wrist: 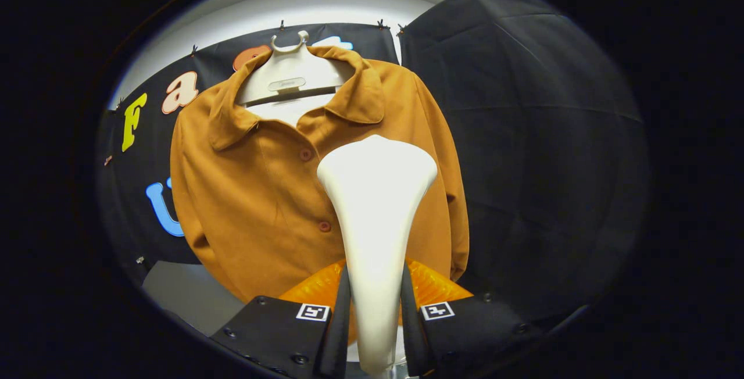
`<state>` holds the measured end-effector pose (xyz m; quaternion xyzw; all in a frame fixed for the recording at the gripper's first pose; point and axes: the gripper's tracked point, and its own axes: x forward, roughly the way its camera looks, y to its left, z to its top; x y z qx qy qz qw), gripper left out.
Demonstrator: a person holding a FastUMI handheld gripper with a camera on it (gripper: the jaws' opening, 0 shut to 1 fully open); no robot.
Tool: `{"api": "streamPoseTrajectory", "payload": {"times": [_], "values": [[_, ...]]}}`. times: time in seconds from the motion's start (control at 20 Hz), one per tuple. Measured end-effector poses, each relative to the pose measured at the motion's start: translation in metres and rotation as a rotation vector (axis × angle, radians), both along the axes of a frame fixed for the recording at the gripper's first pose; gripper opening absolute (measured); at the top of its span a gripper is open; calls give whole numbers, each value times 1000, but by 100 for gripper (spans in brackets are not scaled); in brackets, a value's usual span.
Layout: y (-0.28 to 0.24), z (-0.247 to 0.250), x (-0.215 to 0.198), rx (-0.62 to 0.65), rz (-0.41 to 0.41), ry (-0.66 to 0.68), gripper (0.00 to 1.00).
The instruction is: Iron the clothes twice with a garment steamer, once on the left side and once on the right side.
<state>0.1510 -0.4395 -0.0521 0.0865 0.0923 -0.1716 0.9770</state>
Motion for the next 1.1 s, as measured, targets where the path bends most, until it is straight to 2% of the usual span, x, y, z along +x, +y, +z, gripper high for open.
{"api": "streamPoseTrajectory", "payload": {"times": [0.4,1.1], "values": [[-20,-24,28,49,13,37,42],[-34,-149,4,145,-36,284,43]]}}
